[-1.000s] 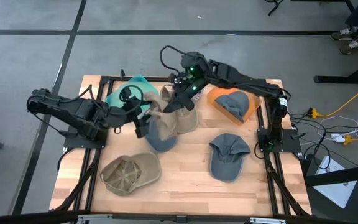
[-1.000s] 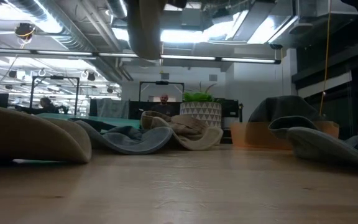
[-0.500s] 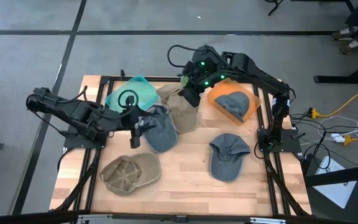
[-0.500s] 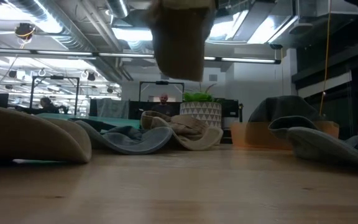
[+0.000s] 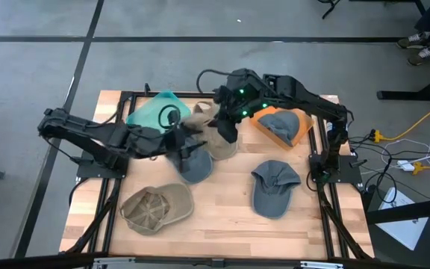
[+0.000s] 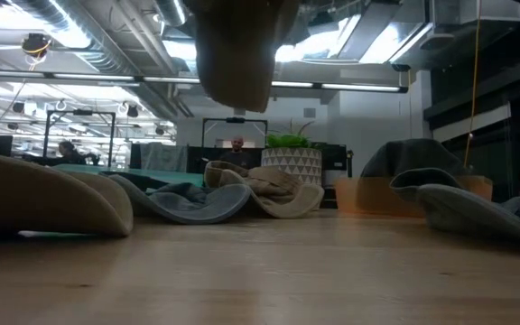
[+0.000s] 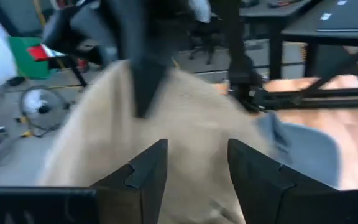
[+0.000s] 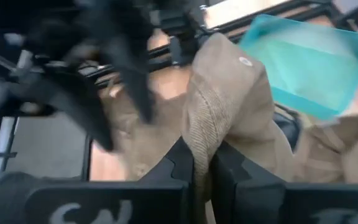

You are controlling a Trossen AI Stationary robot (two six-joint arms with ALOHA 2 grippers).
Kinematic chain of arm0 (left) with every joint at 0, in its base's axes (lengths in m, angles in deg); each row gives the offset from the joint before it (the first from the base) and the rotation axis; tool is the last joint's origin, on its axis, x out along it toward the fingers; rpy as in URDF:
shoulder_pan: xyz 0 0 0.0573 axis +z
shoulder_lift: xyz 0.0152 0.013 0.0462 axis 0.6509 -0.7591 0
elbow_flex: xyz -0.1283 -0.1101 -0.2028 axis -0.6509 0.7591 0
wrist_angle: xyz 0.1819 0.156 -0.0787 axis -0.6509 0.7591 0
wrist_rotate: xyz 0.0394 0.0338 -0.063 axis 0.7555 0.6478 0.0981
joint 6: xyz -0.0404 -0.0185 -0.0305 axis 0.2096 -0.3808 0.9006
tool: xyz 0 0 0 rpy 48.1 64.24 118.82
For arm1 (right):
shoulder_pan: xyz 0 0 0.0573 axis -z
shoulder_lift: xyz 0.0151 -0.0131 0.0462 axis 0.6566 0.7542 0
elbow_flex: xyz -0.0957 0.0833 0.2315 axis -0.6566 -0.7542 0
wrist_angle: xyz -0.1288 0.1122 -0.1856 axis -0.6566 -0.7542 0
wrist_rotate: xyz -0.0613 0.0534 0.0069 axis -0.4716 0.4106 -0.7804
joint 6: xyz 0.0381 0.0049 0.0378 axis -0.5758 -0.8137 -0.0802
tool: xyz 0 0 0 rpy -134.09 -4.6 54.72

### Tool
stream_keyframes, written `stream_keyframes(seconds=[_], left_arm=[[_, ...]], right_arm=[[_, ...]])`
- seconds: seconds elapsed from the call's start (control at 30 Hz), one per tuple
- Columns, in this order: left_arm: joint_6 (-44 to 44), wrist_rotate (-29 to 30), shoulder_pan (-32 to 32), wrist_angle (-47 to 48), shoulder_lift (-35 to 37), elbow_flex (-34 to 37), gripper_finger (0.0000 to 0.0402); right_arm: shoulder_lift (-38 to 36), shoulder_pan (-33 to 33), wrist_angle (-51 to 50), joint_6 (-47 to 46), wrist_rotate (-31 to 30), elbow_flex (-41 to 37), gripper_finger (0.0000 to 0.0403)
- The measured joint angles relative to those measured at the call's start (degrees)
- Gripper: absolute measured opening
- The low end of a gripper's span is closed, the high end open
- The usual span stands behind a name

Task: Pick & Place hat
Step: Put the bottom right brown cap into the green bin

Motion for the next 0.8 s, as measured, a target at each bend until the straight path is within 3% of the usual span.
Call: stream_keyframes(seconds=[0.23,0.43,0.8], left_arm=[[-1.5,-3.2,5.7,-5.6,-5.4,0.0,0.0138],[-2.9,-1.9,7.2,-9.0,-8.0,0.0,0.0128],[3.1,-5.1,-2.0,-3.4,-1.7,0.0,0.0125]], right_arm=[[0.0,-4.3,1.7,-0.3,-1.4,-0.1,0.0027],[0.0,-6.6,0.9,-0.5,-7.5,-0.1,0.0028],[0.0,-6.6,-5.9,0.4,-17.2,0.0,0.0028]])
